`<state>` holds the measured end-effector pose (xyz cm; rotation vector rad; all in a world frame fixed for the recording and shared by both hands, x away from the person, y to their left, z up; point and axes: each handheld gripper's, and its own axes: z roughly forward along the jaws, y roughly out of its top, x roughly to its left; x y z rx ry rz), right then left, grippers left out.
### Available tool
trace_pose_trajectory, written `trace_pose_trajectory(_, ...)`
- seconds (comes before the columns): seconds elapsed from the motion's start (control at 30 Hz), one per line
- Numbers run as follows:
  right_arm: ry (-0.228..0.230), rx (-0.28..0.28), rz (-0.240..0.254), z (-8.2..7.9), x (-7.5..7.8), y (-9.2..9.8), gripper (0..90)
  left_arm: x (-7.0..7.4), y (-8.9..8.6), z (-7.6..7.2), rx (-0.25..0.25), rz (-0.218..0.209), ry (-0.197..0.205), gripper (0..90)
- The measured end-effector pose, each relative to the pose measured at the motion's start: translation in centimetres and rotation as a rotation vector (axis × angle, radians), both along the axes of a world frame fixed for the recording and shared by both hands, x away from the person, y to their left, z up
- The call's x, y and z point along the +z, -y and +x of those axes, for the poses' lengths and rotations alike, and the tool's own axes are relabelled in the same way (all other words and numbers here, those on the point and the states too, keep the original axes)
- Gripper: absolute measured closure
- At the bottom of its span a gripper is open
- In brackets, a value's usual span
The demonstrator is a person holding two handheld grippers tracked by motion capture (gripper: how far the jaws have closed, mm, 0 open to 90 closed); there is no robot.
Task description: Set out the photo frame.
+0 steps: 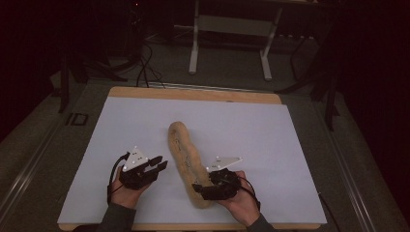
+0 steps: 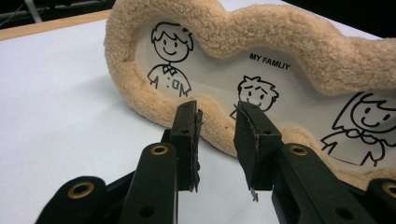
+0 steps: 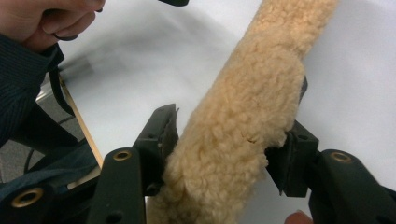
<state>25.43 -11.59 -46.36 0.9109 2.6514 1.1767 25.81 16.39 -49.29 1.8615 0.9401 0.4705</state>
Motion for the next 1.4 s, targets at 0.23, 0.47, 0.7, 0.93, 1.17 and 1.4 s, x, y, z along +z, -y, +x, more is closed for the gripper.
trace_pose_trajectory(0.23, 0.014, -0.003, -0.022, 0.3, 0.3, 0.9, 55.5, 0.0, -0.1, 0.1, 0.007, -0.003, 0.0, 70.2)
trace_pose_trajectory(0.47, 0.006, -0.003, -0.005, 0.9, 0.3, 1.9, 60.8, 0.0, -0.3, 0.2, 0.02, -0.008, 0.0, 70.2)
trace_pose_trajectory(0.7, -0.005, 0.028, 0.034, 1.3, 0.1, 2.7, 62.8, 0.1, -0.9, 0.4, 0.056, -0.007, 0.003, 70.1)
trace_pose_trajectory(0.93, 0.019, 0.078, 0.021, 1.1, 0.2, 2.6, 64.0, 0.0, -1.5, 0.7, 0.145, 0.042, 0.019, 67.8)
trace_pose_trajectory(1.17, 0.005, 0.09, 0.043, 1.5, 0.1, 3.0, 64.0, -1.0, -1.6, 2.2, 0.236, 0.14, 0.035, 65.8)
trace_pose_trajectory(1.4, 0.011, 0.108, 0.044, 1.4, 0.1, 3.0, 64.3, -1.3, -1.5, 2.8, 0.235, 0.173, 0.043, 63.1)
